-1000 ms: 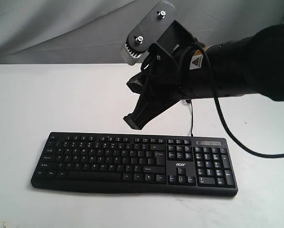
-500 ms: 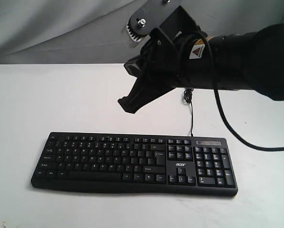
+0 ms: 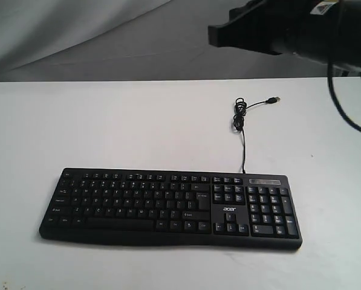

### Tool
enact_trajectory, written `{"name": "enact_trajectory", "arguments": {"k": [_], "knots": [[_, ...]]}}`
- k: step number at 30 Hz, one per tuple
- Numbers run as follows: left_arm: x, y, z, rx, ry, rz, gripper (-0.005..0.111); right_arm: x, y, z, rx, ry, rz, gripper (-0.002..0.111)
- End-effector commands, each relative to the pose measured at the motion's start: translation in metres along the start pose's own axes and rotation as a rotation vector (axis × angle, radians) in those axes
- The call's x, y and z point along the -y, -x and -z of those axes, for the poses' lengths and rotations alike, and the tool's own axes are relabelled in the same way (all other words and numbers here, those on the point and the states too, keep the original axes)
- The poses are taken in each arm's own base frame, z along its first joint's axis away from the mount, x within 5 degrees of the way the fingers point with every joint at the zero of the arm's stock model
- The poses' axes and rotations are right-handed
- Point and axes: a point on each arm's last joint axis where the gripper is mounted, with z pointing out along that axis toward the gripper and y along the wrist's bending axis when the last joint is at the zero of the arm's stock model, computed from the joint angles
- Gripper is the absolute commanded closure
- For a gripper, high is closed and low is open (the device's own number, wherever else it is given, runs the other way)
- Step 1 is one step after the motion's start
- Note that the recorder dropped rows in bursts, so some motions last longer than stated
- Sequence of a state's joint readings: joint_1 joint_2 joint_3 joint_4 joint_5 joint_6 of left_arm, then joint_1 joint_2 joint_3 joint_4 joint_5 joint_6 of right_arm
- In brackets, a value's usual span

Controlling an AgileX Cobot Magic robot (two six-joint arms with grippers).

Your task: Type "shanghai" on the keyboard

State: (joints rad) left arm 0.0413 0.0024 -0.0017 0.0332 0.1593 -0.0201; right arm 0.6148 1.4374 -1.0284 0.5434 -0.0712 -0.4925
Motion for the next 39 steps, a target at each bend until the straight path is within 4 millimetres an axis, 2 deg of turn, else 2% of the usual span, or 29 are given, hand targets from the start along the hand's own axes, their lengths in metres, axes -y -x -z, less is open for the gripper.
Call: {"name": "enact_trajectory", "arguments": {"k": [1,6,9,13,17,22,23,25,27,30,31,36,39], "knots": [[0.000,0.000,0.000,0.007,-0.007,0.002,0.107,0.035,0.012,0.025,-0.014,-0.066,-0.066,0.108],[0.000,0.000,0.000,0.007,-0.007,0.002,0.107,0.069,0.039,0.090,0.065,-0.171,-0.079,0.108],[0.000,0.000,0.000,0.007,-0.007,0.002,0.107,0.084,0.037,0.139,0.145,-0.287,-0.104,0.108],[0.000,0.000,0.000,0.007,-0.007,0.002,0.107,0.087,0.005,0.187,0.185,-0.415,-0.121,0.108],[0.000,0.000,0.000,0.007,-0.007,0.002,0.107,0.085,-0.032,0.216,0.229,-0.538,-0.122,0.108],[0.000,0.000,0.000,0.007,-0.007,0.002,0.107,0.079,-0.078,0.228,0.232,-0.603,-0.102,0.108],[0.000,0.000,0.000,0.007,-0.007,0.002,0.107,0.078,-0.096,0.227,0.212,-0.614,-0.110,0.108],[0.000,0.000,0.000,0.007,-0.007,0.002,0.107,0.077,-0.116,0.229,0.225,-0.641,-0.108,0.108],[0.000,0.000,0.000,0.007,-0.007,0.002,0.107,0.072,-0.129,0.234,0.249,-0.653,-0.096,0.108],[0.000,0.000,0.000,0.007,-0.007,0.002,0.107,0.067,-0.142,0.239,0.283,-0.653,-0.098,0.108],[0.000,0.000,0.000,0.007,-0.007,0.002,0.107,0.065,-0.146,0.241,0.311,-0.644,-0.156,0.108],[0.000,0.000,0.000,0.007,-0.007,0.002,0.107,0.061,-0.146,0.245,0.437,-0.576,-0.462,0.108],[0.000,0.000,0.000,0.007,-0.007,0.002,0.107,0.060,-0.146,0.246,0.456,-0.563,-0.501,0.108]]}}
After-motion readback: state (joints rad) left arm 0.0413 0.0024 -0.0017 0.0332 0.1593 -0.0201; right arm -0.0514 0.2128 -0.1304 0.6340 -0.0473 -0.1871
